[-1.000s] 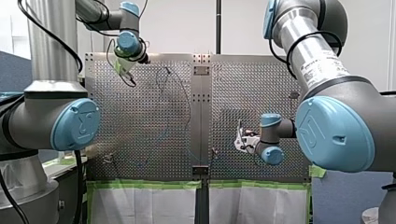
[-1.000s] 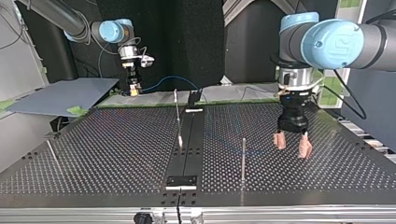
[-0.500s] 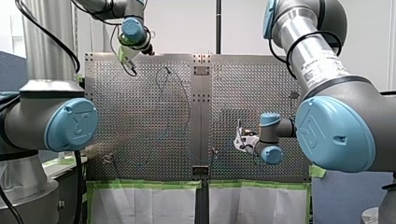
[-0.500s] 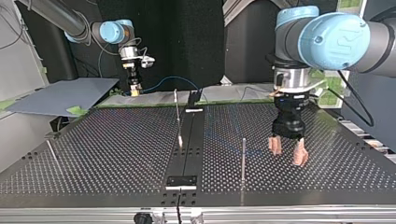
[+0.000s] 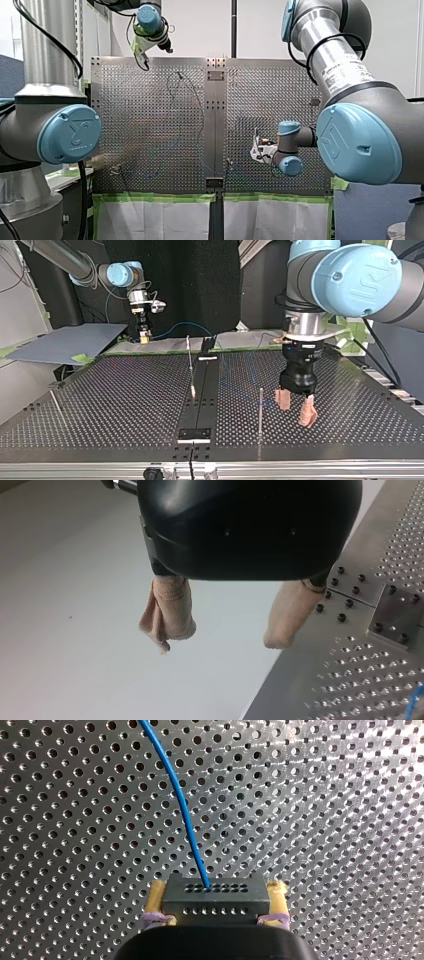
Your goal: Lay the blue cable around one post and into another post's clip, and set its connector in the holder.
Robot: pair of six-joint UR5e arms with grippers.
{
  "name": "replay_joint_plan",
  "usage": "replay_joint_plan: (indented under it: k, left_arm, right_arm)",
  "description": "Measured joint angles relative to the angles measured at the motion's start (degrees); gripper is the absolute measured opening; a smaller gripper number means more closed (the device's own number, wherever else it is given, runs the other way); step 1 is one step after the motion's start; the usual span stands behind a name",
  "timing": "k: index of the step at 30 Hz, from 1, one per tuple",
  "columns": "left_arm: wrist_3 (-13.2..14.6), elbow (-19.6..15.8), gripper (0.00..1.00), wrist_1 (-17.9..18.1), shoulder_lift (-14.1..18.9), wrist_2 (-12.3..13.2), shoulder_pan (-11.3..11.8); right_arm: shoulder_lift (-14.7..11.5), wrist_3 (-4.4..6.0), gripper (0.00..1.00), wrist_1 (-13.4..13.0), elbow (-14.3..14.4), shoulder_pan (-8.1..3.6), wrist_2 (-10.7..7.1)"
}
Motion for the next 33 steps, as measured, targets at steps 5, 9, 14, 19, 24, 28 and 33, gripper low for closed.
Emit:
replay_joint_plan:
  k: [5,9,14,19,24,28,33]
  left_arm:
    - [2.5,2.5,1.0,-2.5,0.0,-0.8,-0.4]
    - [4.6,4.6,1.0,-4.6,0.0,-0.9,-0.8]
    - [6.9,6.3,1.0,-6.9,0.0,-1.0,-1.1]
    - [9.4,6.6,1.0,-9.4,-0.1,-1.1,-1.3]
    - [11.8,6.7,1.0,-11.8,-0.1,-1.7,-1.4]
    - [13.6,6.7,1.0,-13.6,-0.1,-2.6,-1.3]
    - [16.0,6.7,1.0,-16.0,-0.1,-2.8,-1.4]
  right_arm:
    - [0.0,0.02,0.0,0.0,0.0,0.0,-0.02]
    - [0.0,0.02,0.0,0.0,0.0,0.0,-0.07]
    - [0.0,-0.02,0.0,0.3,0.0,0.0,-0.07]
    - [0.0,-0.09,0.0,0.5,0.0,0.0,-0.07]
    - [0.0,-0.14,0.0,0.6,0.0,0.0,-0.01]
    - [0.0,-0.15,0.0,0.6,0.0,0.0,0.0]
    - [0.0,-0.15,0.0,0.7,0.0,0.0,0.01]
